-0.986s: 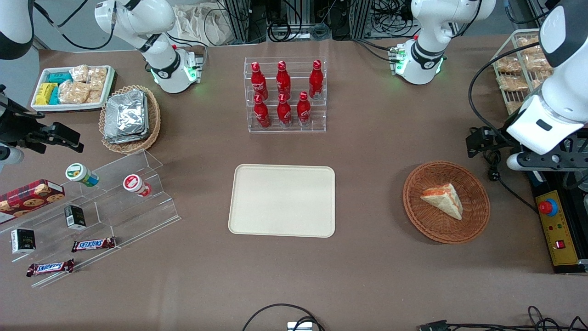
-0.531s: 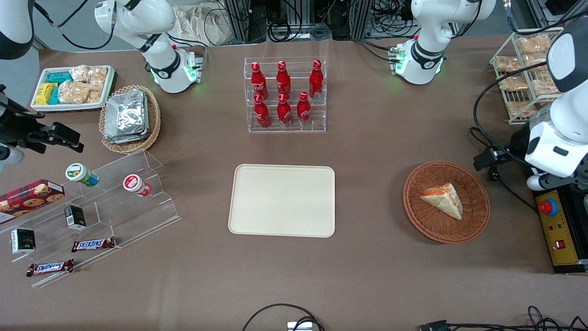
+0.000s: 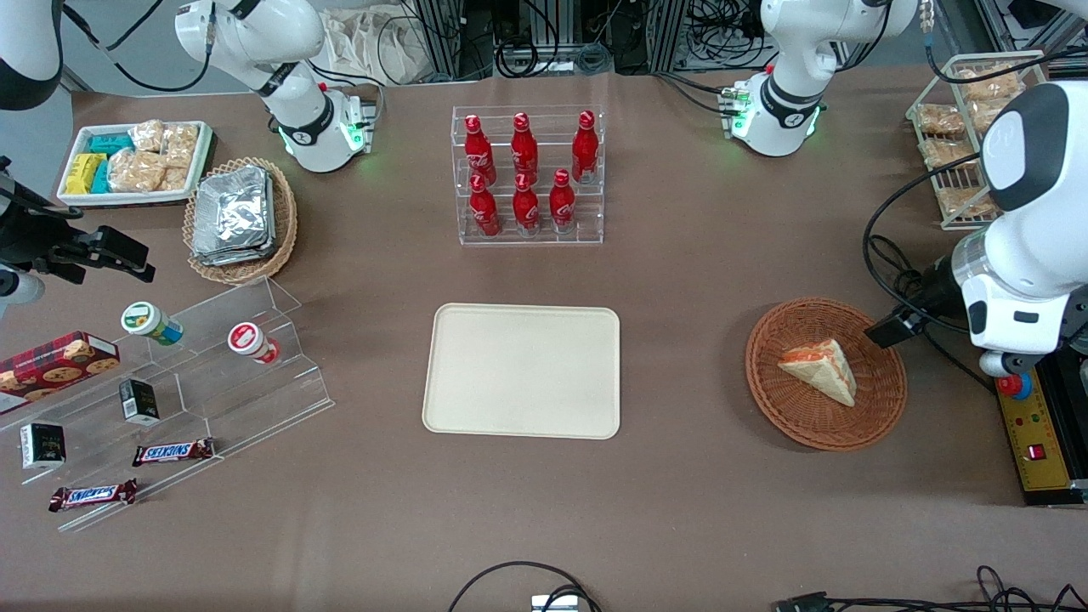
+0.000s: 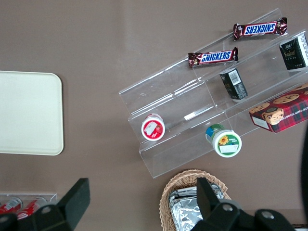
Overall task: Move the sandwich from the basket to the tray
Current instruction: 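Move the left gripper from rest toward the sandwich in the wicker basket, then lower the left gripper onto the wrapped sandwich and close on it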
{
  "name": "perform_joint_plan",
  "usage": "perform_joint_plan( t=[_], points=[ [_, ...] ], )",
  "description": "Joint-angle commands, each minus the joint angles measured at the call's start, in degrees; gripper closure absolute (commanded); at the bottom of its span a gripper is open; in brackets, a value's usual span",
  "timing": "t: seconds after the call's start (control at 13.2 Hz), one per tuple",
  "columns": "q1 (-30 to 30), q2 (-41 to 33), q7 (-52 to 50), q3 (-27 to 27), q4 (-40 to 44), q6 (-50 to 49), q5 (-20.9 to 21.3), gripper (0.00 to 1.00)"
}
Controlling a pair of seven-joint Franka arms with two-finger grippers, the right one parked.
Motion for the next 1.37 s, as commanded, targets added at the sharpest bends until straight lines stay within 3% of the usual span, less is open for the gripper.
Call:
perform_joint_plan(
  t=[0.0,0.61,1.29],
  points=[
    [-0.1,-0.9,-6.6,0.1,-4.4,4.5,0.1,0.00],
    [-0.1,-1.2,-18.9,2.1,-17.4,18.0,-0.3,0.00],
    [-0.1,-0.9,-25.9,2.1,-29.6,32.8,0.0,0.00]
  ],
)
